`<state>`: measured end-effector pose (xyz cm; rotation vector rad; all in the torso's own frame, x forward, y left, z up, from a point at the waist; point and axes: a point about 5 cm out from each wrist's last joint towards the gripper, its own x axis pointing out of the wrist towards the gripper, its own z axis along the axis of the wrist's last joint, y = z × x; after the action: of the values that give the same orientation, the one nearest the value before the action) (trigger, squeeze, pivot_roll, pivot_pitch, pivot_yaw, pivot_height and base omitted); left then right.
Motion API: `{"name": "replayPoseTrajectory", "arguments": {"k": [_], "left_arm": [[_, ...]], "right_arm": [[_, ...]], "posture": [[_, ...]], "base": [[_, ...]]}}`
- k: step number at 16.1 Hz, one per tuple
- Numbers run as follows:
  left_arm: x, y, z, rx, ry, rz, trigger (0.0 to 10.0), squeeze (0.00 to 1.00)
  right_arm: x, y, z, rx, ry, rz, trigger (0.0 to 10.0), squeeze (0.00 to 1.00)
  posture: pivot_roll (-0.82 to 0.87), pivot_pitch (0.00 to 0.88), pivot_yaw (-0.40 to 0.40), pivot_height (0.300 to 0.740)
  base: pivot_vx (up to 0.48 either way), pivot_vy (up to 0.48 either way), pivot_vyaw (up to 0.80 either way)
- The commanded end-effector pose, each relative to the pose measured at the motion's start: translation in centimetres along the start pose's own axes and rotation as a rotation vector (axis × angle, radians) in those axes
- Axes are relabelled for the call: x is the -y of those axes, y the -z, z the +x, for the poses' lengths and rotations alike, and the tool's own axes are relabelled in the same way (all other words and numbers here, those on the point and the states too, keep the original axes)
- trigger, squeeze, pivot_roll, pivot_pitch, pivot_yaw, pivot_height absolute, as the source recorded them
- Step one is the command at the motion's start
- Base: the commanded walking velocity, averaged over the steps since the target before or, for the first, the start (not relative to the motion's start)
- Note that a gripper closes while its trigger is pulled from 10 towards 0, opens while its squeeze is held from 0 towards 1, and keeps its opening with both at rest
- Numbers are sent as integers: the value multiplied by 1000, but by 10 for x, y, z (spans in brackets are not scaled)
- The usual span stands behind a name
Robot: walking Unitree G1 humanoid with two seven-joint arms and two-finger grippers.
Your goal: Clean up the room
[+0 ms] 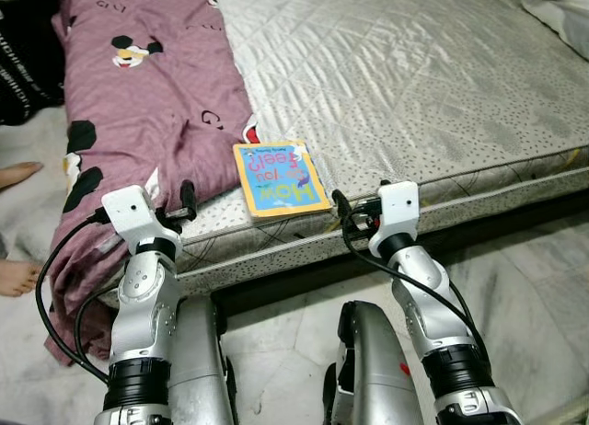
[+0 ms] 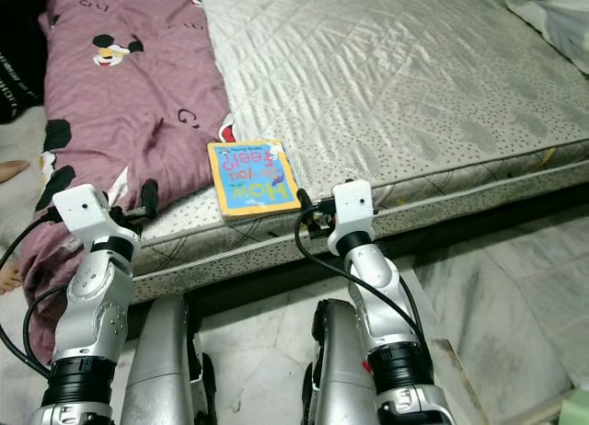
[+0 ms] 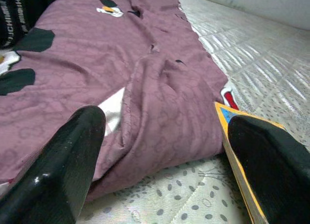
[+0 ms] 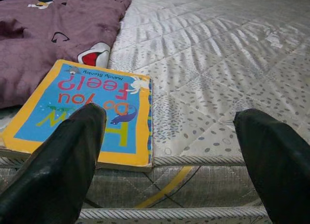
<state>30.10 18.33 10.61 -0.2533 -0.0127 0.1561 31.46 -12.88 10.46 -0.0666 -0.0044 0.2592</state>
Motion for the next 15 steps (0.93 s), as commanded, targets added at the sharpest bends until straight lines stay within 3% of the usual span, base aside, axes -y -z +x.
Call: {"name": "replayPoseTrajectory", "arguments": {"k": [1,4,7,12,15], "left_arm": [[1,3,-2,-8,9,5,10000,0],[2,3,1,-8,14,3,10000,0],[7,2,1,0,48,-4,10000,0],[8,7,4,-24,17,-20,10000,0],[9,12,9,-59,5,-47,10000,0]], "right_arm": [[1,-7,1,18,3,-8,10000,0],[1,-7,3,16,4,-8,10000,0],[1,-8,4,18,8,-13,10000,0],[3,-7,4,17,20,-15,10000,0],[4,-8,2,20,22,-17,10000,0]], "posture": [[23,169,-20,540],[20,182,-21,540],[22,174,-19,540],[18,171,-19,540],[5,177,-19,510]], "base": [[360,0,0],[306,0,0],[0,0,0],[0,0,0],[0,0,0]]}}
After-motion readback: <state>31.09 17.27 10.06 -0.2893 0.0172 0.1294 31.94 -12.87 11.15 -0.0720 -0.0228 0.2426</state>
